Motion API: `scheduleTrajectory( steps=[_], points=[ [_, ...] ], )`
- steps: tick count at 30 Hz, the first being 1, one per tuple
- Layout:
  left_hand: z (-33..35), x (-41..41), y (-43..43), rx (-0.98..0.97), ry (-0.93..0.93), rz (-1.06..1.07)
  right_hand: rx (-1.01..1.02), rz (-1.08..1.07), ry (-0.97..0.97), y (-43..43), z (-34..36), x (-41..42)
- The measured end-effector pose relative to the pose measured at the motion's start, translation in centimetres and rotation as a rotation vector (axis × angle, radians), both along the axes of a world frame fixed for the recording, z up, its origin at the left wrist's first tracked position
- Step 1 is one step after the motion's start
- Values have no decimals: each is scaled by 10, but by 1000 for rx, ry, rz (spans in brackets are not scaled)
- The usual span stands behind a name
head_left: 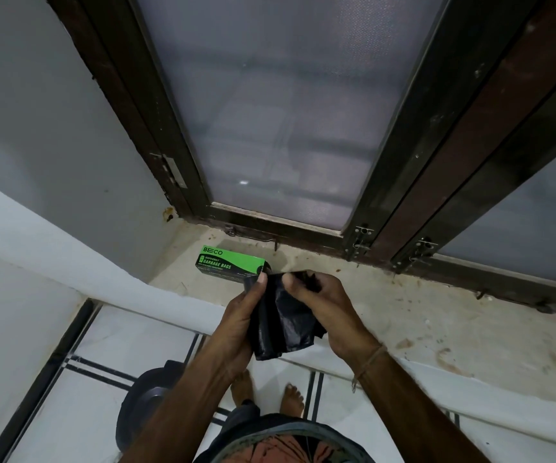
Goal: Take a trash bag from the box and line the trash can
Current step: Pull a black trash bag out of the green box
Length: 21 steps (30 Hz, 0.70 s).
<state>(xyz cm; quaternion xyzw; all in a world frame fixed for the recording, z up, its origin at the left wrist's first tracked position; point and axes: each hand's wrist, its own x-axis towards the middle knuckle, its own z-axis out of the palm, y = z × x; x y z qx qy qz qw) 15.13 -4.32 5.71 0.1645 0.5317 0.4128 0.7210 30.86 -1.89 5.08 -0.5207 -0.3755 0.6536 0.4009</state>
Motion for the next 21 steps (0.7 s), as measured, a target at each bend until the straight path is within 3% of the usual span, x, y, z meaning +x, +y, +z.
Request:
scheduleTrajectory(
  steps=[3,12,17,21],
  points=[
    [-1,1,0,-12,-23,17,34,-24,-102,1,-8,0],
    [5,6,0,-13,-31,22,-28,-204,-116,6,-10,-3],
    [7,6,0,-8,-35,16,6,21,-83,0,-6,1],
    [8,4,1,-11,-30,10,30,-82,-101,3,-15,-1]
  ],
)
